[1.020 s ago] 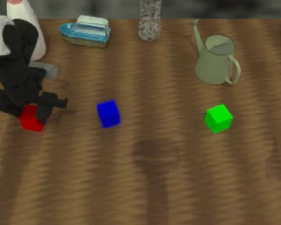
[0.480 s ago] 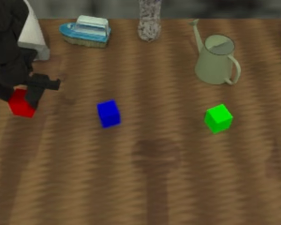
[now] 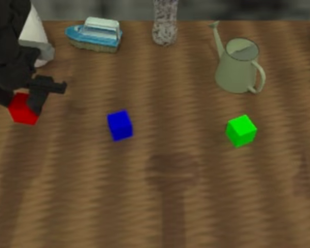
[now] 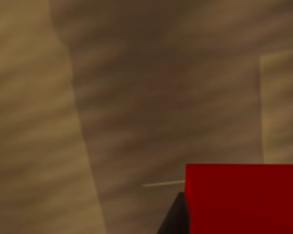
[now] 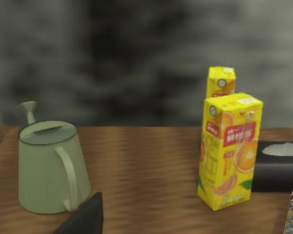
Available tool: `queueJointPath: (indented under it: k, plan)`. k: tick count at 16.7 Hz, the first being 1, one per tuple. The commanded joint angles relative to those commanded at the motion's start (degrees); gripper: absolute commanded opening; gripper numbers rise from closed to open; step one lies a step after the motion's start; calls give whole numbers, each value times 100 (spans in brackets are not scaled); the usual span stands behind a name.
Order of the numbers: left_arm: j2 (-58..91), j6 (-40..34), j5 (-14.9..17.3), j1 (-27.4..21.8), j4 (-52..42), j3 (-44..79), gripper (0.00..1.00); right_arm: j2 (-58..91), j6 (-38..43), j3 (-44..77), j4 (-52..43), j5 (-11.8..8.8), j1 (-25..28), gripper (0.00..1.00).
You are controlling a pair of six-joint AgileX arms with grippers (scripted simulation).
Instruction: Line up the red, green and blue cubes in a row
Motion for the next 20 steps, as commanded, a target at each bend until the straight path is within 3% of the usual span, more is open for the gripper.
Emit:
queueJointPath:
  k: [4,12,15,20]
  plan:
    - [-38,-865,-30,-633,-95,21,0,0,0,0,0,0,0,100]
    - [-351,-3745,-125,-2531,-297,-150,0,0,0,0,0,0,0,100]
    - [-472,-4142,-150,-2869,-290,-198,0,0,0,0,0,0,0,100]
    - [-446,-4137,-144,-2861,-266,-197,0,0,0,0,0,0,0,100]
